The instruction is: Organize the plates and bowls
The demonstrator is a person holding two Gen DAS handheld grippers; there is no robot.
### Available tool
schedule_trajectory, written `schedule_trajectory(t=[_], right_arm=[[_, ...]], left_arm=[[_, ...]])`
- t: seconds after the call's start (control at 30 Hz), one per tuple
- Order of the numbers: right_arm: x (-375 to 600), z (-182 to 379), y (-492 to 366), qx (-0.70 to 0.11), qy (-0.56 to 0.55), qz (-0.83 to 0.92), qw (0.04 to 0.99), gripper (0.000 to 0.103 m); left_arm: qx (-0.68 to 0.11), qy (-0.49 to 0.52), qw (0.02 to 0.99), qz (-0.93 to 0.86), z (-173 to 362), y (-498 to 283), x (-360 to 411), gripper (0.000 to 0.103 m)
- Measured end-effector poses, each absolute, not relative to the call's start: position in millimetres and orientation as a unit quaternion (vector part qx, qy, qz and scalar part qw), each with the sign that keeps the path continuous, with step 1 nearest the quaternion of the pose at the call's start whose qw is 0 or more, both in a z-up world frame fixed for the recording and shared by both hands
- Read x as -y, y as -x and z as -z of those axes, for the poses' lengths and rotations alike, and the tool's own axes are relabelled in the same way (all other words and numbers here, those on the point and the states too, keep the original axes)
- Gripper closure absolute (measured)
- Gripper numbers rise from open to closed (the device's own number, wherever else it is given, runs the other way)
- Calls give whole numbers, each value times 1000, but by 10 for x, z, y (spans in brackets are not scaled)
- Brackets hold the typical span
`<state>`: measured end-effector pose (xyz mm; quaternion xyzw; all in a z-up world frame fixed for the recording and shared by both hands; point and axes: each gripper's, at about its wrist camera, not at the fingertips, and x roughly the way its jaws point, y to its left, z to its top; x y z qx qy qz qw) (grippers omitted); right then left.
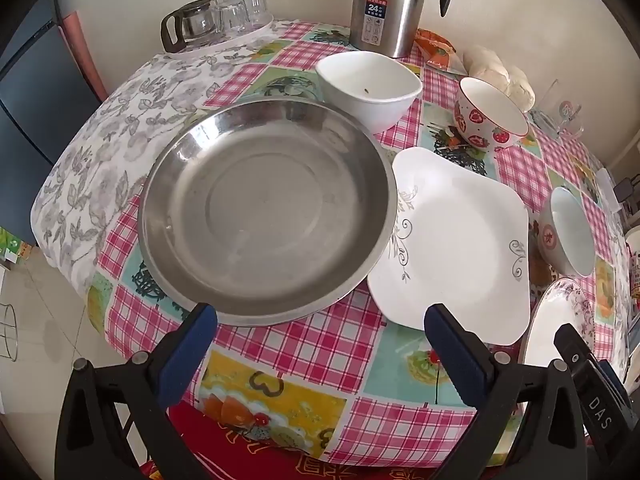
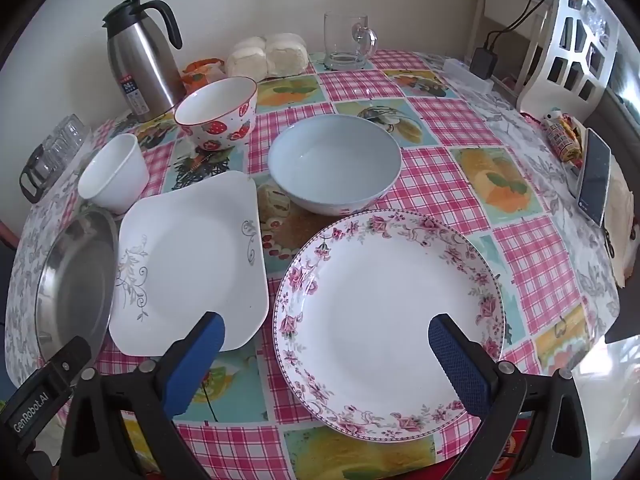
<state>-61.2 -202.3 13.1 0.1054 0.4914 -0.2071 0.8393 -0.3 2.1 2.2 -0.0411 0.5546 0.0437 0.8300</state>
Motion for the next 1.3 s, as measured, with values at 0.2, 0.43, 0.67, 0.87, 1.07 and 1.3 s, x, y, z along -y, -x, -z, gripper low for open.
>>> schedule_trajectory(t=[0.2,0.43,0.67,0.87,1.07,1.3], right_arm=[[2010,-133,609,-491,-102,209,840,0],[1998,-151,599,-491,-101,208,840,0],[1974,-164,607,-487,-94,212,842,0],[1973,-181,612,-485,-93,212,843,0],[1967,-186,619,-482,-93,212,845,0],[1955,-195,618,-478,-91,213,847,0]], left_arm=[[-554,38,830,-49,-7,-9,45,0],[-559,43,827,-52,2,-16,14,0],[-560,45,826,-52,3,-16,12,0],[-557,46,828,-49,-34,-3,29,0],[-556,47,828,-49,-56,4,39,0],[-552,49,831,-46,-89,28,36,0]])
